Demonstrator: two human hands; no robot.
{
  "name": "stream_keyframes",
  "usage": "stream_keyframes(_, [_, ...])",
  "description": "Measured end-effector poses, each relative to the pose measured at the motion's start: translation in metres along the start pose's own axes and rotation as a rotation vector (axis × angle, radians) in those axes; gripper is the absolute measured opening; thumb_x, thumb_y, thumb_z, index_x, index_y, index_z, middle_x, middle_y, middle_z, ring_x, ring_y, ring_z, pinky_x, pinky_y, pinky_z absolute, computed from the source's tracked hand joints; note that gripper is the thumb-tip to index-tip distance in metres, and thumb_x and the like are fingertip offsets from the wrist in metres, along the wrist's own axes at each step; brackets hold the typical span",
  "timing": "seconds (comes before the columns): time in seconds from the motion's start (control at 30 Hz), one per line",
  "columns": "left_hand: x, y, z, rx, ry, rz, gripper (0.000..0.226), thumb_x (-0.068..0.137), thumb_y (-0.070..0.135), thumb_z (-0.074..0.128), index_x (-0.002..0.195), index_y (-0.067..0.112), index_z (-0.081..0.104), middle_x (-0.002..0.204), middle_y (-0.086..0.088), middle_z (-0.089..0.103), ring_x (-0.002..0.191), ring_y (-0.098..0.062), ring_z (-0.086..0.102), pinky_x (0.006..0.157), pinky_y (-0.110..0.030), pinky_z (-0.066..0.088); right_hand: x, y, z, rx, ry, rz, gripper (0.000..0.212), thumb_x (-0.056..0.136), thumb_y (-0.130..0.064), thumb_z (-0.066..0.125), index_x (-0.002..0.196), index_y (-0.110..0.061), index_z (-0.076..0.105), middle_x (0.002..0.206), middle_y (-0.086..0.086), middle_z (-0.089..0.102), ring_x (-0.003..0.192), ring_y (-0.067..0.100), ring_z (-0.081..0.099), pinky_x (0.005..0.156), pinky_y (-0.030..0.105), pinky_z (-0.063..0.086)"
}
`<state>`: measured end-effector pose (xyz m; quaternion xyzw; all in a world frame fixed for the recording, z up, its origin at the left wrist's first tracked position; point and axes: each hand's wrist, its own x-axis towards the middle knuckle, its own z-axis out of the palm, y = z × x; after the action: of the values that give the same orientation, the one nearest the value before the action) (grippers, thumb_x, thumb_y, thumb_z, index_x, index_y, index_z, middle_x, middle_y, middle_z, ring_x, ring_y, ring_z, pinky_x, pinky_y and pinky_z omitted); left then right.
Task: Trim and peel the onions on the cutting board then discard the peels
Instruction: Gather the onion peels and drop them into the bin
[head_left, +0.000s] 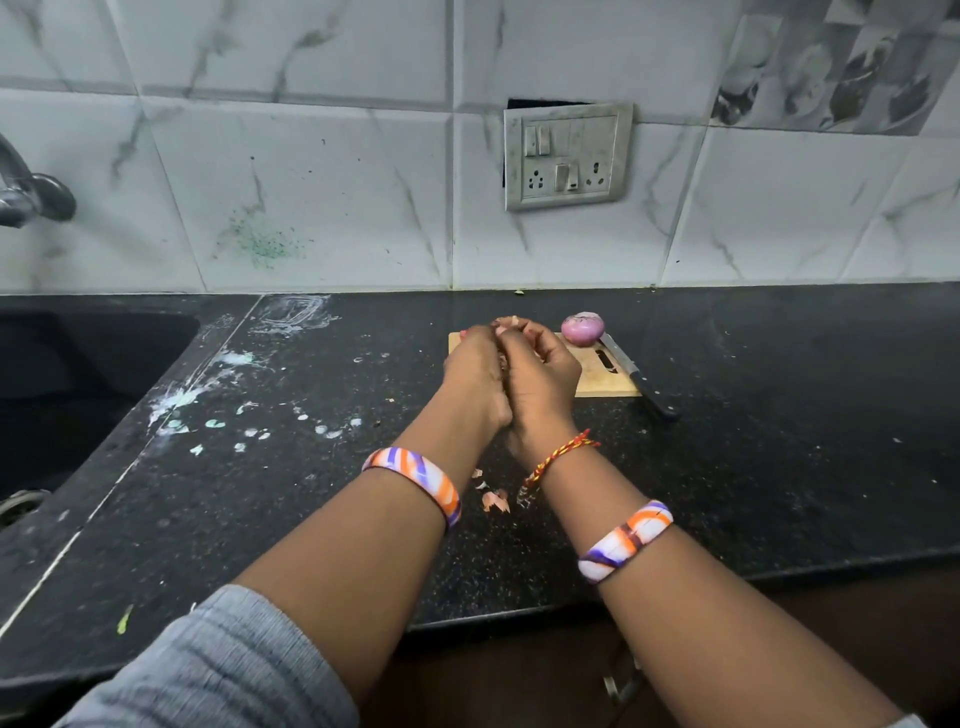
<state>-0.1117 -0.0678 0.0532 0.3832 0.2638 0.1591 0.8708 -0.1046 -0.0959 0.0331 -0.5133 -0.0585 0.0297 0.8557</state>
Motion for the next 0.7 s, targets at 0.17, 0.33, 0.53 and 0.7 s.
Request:
stream_keyframes(0.17, [-0.006, 0.010, -0.001, 0.159, -0.085, -0.042, 0.034, 0.096, 0.025, 0.038, 0.068, 0.015, 0.054, 0.046, 0.000, 0.058, 0.048, -0.012, 0.056, 0.056, -0.021, 0.043, 0.003, -0.003, -0.008, -0.337, -0.019, -0.176, 0.018, 0.085, -0.007, 0.057, 0.071, -0.016, 0.064, 0.074, -0.001, 0.065, 0.074, 0.014, 0.061, 0.072, 0.026, 0.050])
stream_keyframes(0.33, [-0.010, 0.008, -0.009, 0.050, -0.085, -0.116, 0.034, 0.091, 0.042, 0.040, 0.079, 0.017, 0.058, 0.075, -0.001, 0.056, 0.068, -0.016, 0.056, 0.069, -0.023, 0.046, 0.002, 0.001, -0.019, -0.678, -0.136, -0.410, 0.025, 0.092, -0.013, 0.050, 0.076, 0.000, 0.065, 0.079, 0.013, 0.065, 0.072, 0.021, 0.056, 0.062, 0.028, 0.038])
stream_keyframes(0.53, [-0.001, 0.010, -0.014, -0.025, -0.042, -0.134, 0.052, 0.096, 0.047, 0.028, 0.121, 0.013, 0.058, 0.110, -0.003, 0.065, 0.092, -0.017, 0.061, 0.083, -0.027, 0.049, -0.011, -0.005, -0.019, -0.684, -0.353, -0.523, 0.033, 0.097, -0.023, 0.042, 0.101, -0.004, 0.068, 0.104, 0.011, 0.067, 0.098, 0.022, 0.061, 0.084, 0.031, 0.046])
stream_keyframes(0.7, [-0.010, 0.006, -0.018, -0.054, -0.181, -0.112, 0.043, 0.097, 0.032, 0.035, 0.127, 0.006, 0.053, 0.110, -0.007, 0.062, 0.087, -0.016, 0.058, 0.080, -0.026, 0.048, -0.011, 0.000, -0.019, -0.585, -0.291, -0.569, 0.028, 0.087, -0.024, 0.055, 0.094, -0.003, 0.073, 0.085, -0.004, 0.059, 0.088, 0.014, 0.057, 0.087, 0.032, 0.047])
